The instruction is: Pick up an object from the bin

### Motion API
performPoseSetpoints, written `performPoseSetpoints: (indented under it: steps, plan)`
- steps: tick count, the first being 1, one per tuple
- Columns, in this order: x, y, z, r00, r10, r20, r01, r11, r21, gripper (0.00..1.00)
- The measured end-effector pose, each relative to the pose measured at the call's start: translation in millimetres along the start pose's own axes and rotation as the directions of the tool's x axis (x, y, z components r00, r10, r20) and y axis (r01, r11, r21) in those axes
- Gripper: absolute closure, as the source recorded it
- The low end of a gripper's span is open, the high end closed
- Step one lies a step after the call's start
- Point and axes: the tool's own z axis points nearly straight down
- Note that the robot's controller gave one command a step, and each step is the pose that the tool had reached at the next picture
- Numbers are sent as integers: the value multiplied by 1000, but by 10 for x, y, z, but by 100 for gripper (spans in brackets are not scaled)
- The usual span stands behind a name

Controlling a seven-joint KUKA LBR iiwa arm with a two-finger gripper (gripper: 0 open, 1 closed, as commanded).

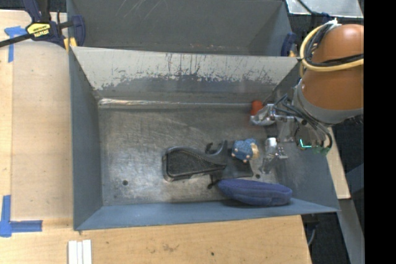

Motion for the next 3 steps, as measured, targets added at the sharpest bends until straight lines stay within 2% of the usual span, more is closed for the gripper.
performPoseSetpoints:
  steps: [1, 2, 3]
  plan:
    - [-366, 240, 1358, 955, -296, 5, 296, 955, 1, 0]
    - [-388, 229, 1317, 955, -296, 12, 296, 955, 6, 100]
    - [-394, 57, -230, 760, -650, 10, 650, 760, 10, 100]
